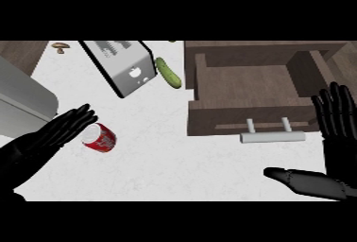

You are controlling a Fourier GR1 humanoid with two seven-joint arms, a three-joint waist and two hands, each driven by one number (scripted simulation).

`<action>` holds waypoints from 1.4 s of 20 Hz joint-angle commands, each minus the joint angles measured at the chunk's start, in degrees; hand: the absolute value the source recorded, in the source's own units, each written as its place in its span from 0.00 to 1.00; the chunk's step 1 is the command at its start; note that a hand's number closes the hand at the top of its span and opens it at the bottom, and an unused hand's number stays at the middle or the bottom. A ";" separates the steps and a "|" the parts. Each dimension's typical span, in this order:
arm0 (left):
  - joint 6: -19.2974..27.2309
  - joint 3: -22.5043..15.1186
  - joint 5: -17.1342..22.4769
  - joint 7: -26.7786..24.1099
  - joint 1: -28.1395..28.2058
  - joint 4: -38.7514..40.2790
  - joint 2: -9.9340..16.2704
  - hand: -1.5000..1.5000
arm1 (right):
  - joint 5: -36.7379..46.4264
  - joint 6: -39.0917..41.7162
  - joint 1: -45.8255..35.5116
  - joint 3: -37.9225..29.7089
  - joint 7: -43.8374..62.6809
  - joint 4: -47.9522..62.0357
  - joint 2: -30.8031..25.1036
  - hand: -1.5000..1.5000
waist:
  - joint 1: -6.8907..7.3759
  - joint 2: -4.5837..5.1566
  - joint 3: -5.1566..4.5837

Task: Pick up the can, place it into the drawer and close the drawer

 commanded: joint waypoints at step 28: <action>-24.64 -0.44 42.70 16.54 -17.60 40.64 25.28 0.00 | -20.36 15.10 19.37 -21.96 0.53 -7.65 -5.64 0.00 | 1.43 -0.78 0.17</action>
